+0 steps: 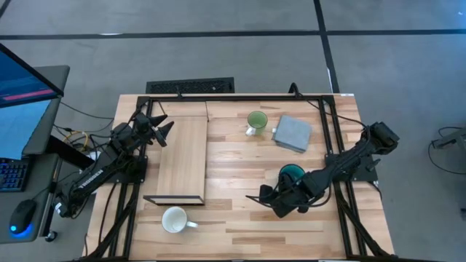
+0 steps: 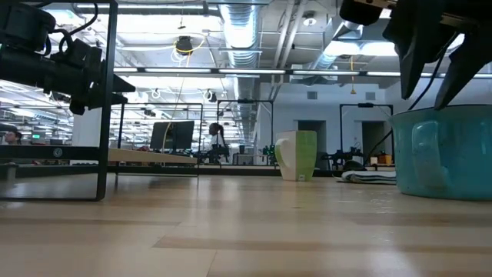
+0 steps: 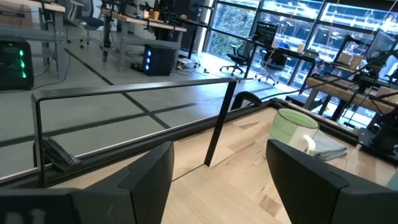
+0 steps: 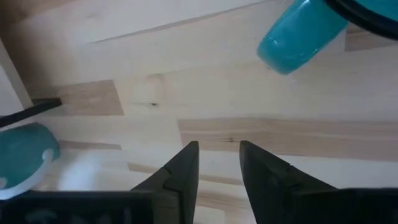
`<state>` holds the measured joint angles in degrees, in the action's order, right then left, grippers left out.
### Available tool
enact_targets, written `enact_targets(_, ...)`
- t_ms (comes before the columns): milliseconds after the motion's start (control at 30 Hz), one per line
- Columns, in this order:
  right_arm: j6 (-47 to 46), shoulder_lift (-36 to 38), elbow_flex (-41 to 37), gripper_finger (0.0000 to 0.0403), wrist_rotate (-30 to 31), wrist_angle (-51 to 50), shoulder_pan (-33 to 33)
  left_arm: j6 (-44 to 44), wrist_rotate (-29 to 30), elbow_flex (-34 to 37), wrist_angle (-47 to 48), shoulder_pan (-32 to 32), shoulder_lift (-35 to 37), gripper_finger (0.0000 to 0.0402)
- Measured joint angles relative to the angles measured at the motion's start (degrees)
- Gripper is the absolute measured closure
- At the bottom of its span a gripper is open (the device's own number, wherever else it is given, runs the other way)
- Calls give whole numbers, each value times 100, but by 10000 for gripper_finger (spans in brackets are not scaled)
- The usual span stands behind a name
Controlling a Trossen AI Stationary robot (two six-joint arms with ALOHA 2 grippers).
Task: Stack small to large cups/mugs on shelf
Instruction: Put the blue mug on the shelf
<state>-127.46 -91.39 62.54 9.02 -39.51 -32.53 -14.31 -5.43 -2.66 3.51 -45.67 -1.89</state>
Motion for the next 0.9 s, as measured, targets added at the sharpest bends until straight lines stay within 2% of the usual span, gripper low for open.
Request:
enact_targets(133,-6,0,0,229,2,-9,4,-2,0,2,0,0,-1,154)
enact_targets(433,-133,0,0,132,9,-215,4,-2,0,2,0,0,-1,154)
enact_targets(700,-444,0,0,120,32,-906,8,-4,0,2,0,0,0,154)
enact_targets(900,-546,-130,1,120,156,-1028,156,0,0,2,1,0,-1,154)
